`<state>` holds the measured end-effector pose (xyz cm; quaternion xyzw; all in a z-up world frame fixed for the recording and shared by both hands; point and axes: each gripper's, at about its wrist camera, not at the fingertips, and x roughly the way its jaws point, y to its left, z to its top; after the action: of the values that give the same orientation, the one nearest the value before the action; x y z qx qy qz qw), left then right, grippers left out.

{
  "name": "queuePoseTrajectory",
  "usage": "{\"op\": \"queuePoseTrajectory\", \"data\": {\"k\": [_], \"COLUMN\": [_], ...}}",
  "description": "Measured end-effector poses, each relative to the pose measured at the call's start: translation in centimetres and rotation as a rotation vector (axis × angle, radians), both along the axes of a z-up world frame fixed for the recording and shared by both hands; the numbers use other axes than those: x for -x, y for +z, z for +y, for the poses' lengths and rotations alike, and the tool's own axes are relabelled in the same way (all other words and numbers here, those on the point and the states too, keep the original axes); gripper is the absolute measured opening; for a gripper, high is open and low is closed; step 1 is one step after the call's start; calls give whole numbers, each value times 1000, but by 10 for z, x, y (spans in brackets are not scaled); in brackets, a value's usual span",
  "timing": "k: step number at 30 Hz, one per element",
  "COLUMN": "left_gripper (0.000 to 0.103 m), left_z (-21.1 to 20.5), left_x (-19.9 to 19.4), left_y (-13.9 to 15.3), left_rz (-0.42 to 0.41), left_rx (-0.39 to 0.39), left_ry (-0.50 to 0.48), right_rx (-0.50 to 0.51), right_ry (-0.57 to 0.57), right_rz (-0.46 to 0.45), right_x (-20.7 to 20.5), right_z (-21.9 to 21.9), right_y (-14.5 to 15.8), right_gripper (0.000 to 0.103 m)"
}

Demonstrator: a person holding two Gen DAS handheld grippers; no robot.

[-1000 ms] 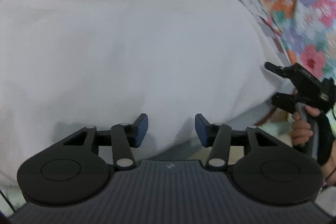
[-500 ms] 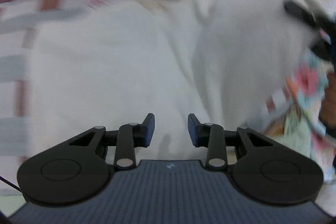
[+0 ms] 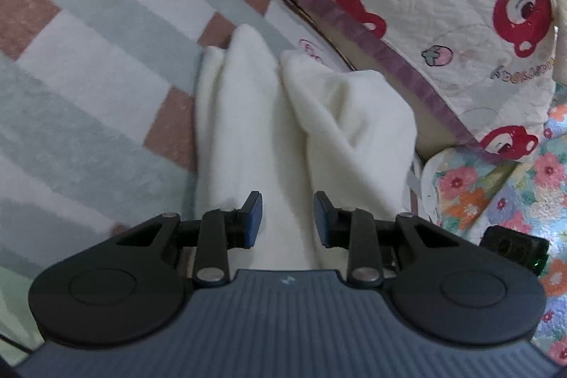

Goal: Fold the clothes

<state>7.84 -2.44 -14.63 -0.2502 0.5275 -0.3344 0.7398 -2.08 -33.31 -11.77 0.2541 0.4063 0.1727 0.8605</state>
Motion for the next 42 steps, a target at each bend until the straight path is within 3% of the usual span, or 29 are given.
{"op": "queuePoseTrajectory", "data": {"k": [5, 8, 11, 13, 17, 23, 25, 27, 29, 32, 34, 36, 40, 42], "left_gripper": [30, 30, 30, 30, 32, 36, 44, 45, 49, 55, 44, 17, 16, 16], "left_z": [-4, -3, 16, 27, 25, 6, 4, 1, -3, -15, -25, -35, -40, -39], "left_x": [1, -5, -12, -14, -14, -12, -13, -13, -14, -15, -15, -11, 2, 3], "left_y": [4, 3, -6, -11, -15, -23, -24, -23, -21, -23, -26, -20, 17, 23], "left_rz": [-23, -16, 80, 118, 146, 156, 155, 152, 132, 100, 74, -1, -193, -231], "left_rx": [-17, 22, 195, 266, 282, 220, 244, 272, 271, 210, 156, 117, 123, 101], "left_ry": [-10, 4, 64, 105, 98, 51, 37, 25, 20, -7, -19, -42, -91, -97], "right_rx": [58, 49, 67, 105, 152, 212, 195, 214, 223, 238, 247, 246, 244, 202], "right_ry": [32, 33, 43, 76, 162, 225, 220, 230, 247, 267, 271, 269, 266, 257], "right_rz": [-76, -92, -93, -86, -89, -87, -96, -129, -143, -145, -155, -172, -206, -242], "right_x": [12, 11, 6, 1, -5, -5, -5, -2, 2, 6, 9, 13, 21, 26], "right_z": [5, 6, 14, 29, 55, 71, 69, 70, 70, 71, 70, 69, 65, 60], "right_y": [12, 26, 39, 40, 34, 24, 28, 37, 40, 34, 33, 35, 40, 53], "right_gripper": [22, 22, 23, 23, 23, 23, 23, 23, 23, 23, 23, 23, 24, 24]}}
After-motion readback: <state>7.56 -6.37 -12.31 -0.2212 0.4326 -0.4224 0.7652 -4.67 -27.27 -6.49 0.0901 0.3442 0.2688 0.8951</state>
